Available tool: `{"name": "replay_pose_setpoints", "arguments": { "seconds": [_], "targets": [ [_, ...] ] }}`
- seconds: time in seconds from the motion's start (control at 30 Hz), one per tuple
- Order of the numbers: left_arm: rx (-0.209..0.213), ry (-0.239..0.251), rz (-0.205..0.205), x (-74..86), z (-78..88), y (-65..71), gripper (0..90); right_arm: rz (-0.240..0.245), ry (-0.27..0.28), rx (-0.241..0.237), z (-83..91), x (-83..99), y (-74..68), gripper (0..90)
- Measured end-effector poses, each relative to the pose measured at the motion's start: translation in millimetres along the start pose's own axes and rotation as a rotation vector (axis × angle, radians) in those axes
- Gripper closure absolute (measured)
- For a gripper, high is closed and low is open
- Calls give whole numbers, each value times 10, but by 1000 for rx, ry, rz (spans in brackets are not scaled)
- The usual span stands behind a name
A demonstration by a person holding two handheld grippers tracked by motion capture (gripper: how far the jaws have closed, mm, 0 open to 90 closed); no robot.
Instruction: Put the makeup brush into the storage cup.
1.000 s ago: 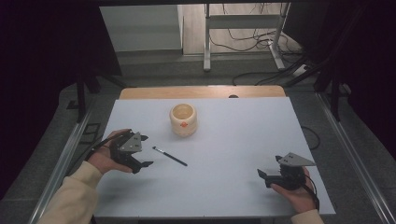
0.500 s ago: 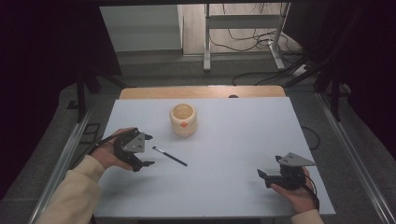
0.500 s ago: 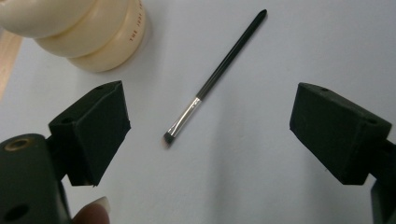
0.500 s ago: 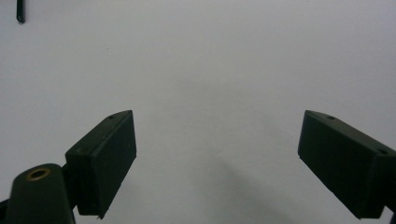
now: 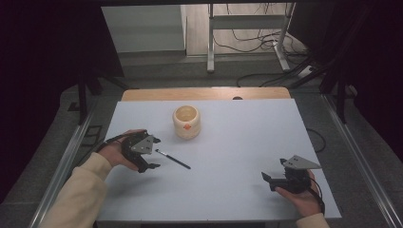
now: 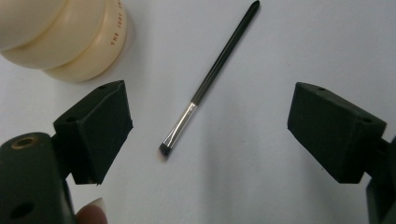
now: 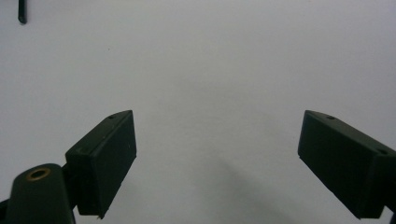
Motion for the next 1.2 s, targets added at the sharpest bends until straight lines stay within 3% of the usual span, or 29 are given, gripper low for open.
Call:
{"name": "replay_pose_setpoints", "arguments": {
  "seconds": [0.23,0.6,0.77,1.03,1.2],
  "targets": [
    [24,-13,-24,-54,-44,-57,157,0,-1,-2,-3,2,0,116],
    [26,-22,-32,-135,-122,-163,136,-5,0,-7,-11,1,4,116],
    [48,-7,-30,-162,-174,-205,147,-5,1,-7,-10,-1,7,116],
    [78,-78,-53,-167,-276,-263,159,-6,-3,-7,-12,3,11,116],
    [95,-80,-58,-186,-306,-288,160,-7,-4,-7,-16,5,13,116]
  ]
}}
Point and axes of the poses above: each handheld gripper's, and its own axes: z roughly backward along the jaws, x roughly out of its underside, y roughly to its right, the point moved 2 cm from there along -z, roughly forward along the jaws, and after that the axes turned 2 degrees about -y, right-handed, at the moved point
